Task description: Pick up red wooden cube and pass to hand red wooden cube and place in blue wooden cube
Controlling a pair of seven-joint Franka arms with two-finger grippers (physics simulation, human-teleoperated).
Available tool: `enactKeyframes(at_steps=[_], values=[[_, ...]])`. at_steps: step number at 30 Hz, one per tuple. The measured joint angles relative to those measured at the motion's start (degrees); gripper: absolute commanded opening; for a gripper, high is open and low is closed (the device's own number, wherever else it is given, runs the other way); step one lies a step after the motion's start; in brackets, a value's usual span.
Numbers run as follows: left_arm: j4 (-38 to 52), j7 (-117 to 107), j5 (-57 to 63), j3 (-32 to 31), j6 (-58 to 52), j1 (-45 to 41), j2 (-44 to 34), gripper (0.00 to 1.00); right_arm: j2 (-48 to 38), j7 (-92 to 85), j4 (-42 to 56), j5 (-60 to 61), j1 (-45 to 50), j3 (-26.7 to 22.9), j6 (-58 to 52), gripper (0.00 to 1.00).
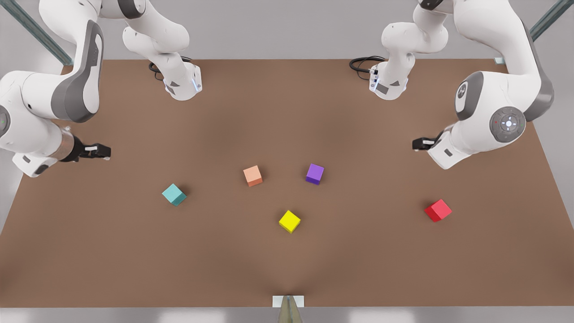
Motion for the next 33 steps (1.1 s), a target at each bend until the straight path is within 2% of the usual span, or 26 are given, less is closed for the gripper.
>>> enactKeyframes(at_steps=[5, 10, 14, 21, 33], values=[[0.21, -0.55, -0.01, 0.86, 3.13, -0.4, 2.16, 1.0, 0.28, -0.93, 0.22, 0.29, 0.34, 0.0, 2.36, 1.0], [0.54, -1.03, -1.63, 8.0, 10.55, 2.21, 13.66, 1.0, 0.38, -1.67, -0.05, 0.54, 0.27, 0.0, 3.25, 1.0], [0.01, -2.14, -3.0, 9.58, 18.07, 5.2, 21.23, 1.0, 0.54, -2.23, -0.2, 0.56, 0.31, 0.0, 3.51, 1.0], [-3.13, -6.65, -8.12, 12.64, 30.01, 7.42, 26.1, 1.0, 0.64, -3.0, -0.42, 0.57, 0.32, 0.0, 3.56, 1.0], [-3.25, -11.99, -10.33, 12.92, 39.5, 7.37, 29.86, 1.0, 0.92, -3.75, -0.98, 0.67, 0.33, 0.05, 3.44, 1.0]])
